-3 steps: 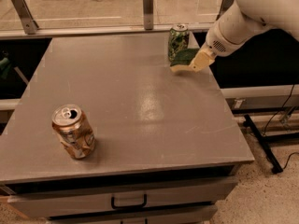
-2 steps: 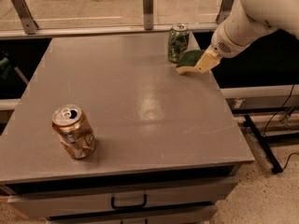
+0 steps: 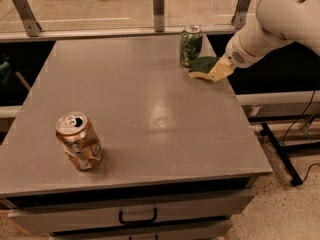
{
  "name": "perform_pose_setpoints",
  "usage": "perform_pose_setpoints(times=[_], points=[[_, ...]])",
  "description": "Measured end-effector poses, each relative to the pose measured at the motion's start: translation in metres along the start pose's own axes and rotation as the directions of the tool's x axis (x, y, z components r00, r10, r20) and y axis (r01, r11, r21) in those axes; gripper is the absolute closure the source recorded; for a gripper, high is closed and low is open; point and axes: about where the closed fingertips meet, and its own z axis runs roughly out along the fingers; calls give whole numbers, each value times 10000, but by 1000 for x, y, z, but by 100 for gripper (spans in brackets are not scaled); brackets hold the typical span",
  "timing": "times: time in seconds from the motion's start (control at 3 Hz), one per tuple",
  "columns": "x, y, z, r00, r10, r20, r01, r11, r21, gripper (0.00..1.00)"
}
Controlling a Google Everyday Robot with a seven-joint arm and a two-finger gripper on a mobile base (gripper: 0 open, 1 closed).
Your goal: Move sponge near green can
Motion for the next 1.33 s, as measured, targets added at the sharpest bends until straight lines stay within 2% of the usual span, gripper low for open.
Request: perform_pose_setpoints(times=[0.33,0.67,1.0,1.33], points=[[0,2,12,9998,156,90,-156,9999,-4,13],[-2,-2,14,9995,314,-27,-314,9994,131,0],[-2,-2,14,9995,329,-37,-329,9994,141,0],[1,-21,-12,9973,451,579,-447,9990,-83,0]])
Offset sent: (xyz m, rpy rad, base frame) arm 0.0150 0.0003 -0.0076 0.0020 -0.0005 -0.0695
